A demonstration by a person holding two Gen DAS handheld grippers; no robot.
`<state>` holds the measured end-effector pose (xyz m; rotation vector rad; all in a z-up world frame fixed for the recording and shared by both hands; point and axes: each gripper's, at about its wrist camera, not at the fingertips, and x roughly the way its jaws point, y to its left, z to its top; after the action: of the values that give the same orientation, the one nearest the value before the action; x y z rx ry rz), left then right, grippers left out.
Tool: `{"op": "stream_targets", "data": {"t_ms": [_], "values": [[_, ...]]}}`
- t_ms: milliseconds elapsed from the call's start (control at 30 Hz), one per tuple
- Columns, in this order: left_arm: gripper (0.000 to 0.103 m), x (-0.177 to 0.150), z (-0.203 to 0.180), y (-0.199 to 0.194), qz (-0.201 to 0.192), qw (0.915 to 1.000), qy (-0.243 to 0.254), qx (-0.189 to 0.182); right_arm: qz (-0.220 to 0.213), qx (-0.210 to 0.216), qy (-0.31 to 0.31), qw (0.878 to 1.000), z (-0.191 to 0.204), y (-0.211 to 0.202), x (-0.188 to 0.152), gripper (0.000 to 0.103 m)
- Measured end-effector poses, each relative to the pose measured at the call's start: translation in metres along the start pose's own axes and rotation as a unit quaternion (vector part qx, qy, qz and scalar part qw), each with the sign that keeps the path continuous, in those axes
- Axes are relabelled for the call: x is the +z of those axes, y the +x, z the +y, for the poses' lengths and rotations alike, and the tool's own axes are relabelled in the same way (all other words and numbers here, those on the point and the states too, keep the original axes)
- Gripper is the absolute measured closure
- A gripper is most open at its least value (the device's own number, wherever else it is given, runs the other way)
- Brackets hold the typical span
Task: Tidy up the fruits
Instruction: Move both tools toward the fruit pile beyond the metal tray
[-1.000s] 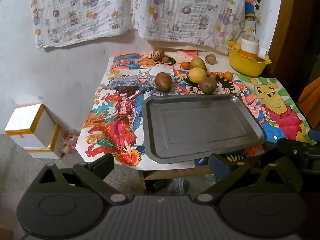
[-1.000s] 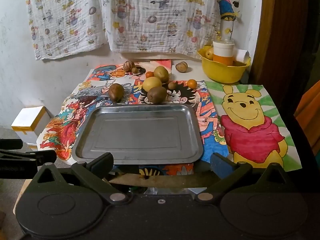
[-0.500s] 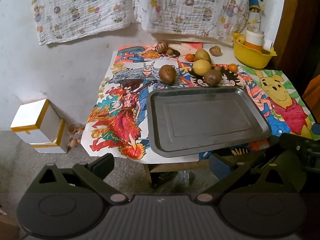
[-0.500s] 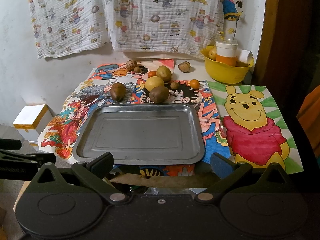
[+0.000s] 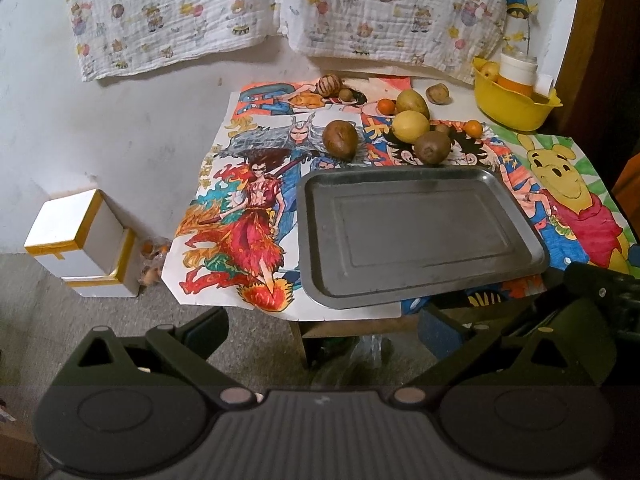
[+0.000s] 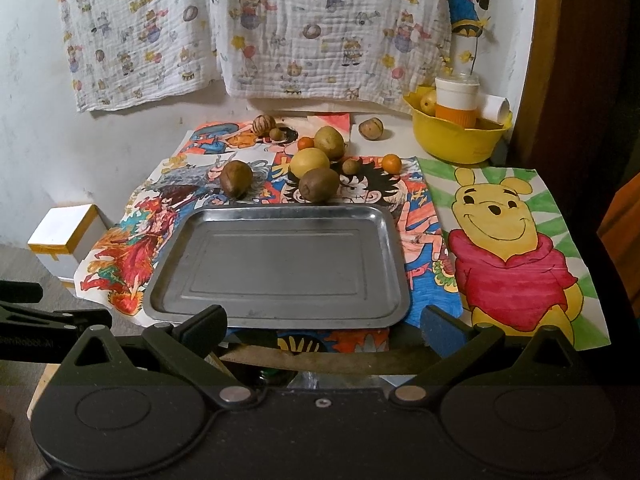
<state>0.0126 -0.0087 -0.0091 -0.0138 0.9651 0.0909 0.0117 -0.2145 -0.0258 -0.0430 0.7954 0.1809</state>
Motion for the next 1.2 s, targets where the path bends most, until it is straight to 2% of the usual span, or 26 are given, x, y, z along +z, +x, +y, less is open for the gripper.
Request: {"op": "stream_targets", "data": {"t_ms": [500, 667, 933, 1200], "values": [[0.001, 0.005, -0.011, 0.020, 0.030, 0.9993, -0.015, 0.019, 0.029, 0.016, -0.004, 0.999, -0.018, 0.025, 0.010, 0.000], [0.001, 0.008, -0.014, 0.031, 0.048, 0.9981, -0.022, 0.030, 0.051, 0.025, -0.010, 0.998, -0.025, 0.040, 0.013, 0.000], [0.001, 0.018, -0.026, 0.044, 0.061, 0.9967, -0.031, 0.045, 0.084, 0.056, -0.024, 0.995, -0.033, 0.064, 0.024, 0.000], [0.001, 0.034, -0.039, 0.053, 0.061, 0.9948, -0.050, 0.065, 0.083, 0.081, -0.047, 0.992, -0.049, 0.084, 0.045, 0.000]]}}
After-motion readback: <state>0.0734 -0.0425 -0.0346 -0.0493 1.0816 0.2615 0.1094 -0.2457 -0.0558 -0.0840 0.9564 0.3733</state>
